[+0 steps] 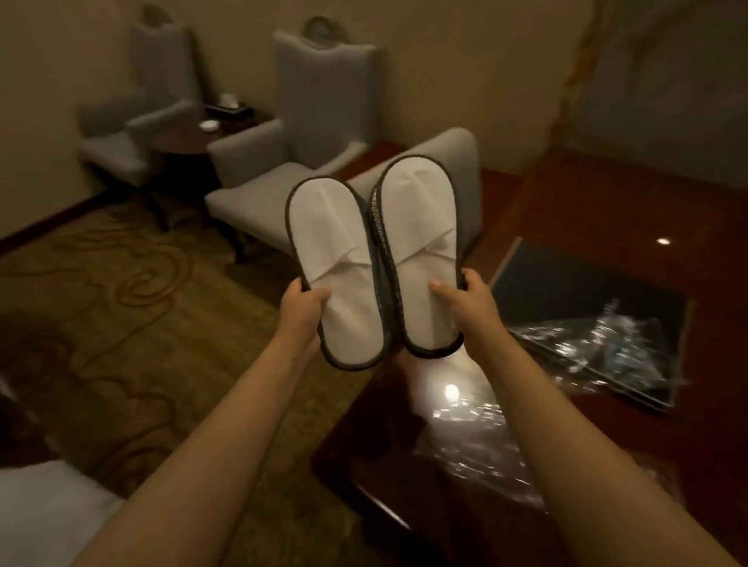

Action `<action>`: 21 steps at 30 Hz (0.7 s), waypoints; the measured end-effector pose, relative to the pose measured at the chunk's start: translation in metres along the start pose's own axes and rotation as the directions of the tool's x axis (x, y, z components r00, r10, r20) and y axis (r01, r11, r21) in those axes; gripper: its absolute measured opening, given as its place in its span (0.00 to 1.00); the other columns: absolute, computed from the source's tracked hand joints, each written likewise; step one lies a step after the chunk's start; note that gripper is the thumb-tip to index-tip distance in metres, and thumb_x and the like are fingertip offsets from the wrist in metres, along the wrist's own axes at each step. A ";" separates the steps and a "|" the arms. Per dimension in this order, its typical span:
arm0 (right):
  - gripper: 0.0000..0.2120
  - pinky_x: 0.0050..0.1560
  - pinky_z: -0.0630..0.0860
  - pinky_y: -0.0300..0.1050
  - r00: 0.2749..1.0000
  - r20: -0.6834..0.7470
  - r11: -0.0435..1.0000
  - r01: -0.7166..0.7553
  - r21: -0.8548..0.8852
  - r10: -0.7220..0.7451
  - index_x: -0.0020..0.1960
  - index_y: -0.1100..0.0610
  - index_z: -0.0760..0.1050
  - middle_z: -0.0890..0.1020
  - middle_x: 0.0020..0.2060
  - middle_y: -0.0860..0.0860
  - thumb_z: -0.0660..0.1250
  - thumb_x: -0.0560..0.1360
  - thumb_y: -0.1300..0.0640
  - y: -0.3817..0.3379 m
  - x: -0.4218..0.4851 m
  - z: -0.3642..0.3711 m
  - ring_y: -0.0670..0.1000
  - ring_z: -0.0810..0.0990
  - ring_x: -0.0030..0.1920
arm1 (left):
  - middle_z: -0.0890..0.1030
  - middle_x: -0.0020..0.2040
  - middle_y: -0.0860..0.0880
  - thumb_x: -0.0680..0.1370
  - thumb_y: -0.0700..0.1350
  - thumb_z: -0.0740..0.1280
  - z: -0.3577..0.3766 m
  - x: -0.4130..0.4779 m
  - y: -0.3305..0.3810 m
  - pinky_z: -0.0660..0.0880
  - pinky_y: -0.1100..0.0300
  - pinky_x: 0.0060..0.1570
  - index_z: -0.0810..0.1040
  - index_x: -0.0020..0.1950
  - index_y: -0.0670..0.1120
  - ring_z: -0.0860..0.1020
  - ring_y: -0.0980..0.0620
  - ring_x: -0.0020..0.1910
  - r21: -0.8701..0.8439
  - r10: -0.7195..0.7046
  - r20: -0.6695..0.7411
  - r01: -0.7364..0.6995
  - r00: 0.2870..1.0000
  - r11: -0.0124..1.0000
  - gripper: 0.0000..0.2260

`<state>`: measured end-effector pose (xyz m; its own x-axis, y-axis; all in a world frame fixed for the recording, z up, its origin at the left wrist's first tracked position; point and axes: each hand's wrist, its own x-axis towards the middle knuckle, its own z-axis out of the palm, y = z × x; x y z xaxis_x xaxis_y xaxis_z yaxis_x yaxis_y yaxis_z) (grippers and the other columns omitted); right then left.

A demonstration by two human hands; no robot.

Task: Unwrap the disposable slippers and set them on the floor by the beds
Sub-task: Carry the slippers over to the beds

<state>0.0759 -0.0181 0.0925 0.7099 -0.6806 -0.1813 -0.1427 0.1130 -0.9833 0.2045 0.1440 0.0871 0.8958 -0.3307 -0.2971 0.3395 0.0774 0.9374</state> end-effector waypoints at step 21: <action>0.21 0.50 0.74 0.49 0.844 0.495 0.964 -0.091 -0.248 0.207 0.65 0.57 0.68 0.76 0.61 0.55 0.66 0.75 0.54 0.042 0.015 0.463 0.53 0.75 0.52 | 0.77 0.60 0.41 0.77 0.34 0.59 -0.416 0.090 0.039 0.74 0.50 0.54 0.71 0.66 0.41 0.76 0.43 0.54 -0.209 -0.071 -0.546 -0.054 0.835 0.976 0.17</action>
<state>0.4000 0.3119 0.0404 0.9110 -0.1922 -0.3649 -0.3734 -0.0087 -0.9276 0.4177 0.5083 0.0218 0.8802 0.2321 -0.4139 0.3435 0.2900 0.8932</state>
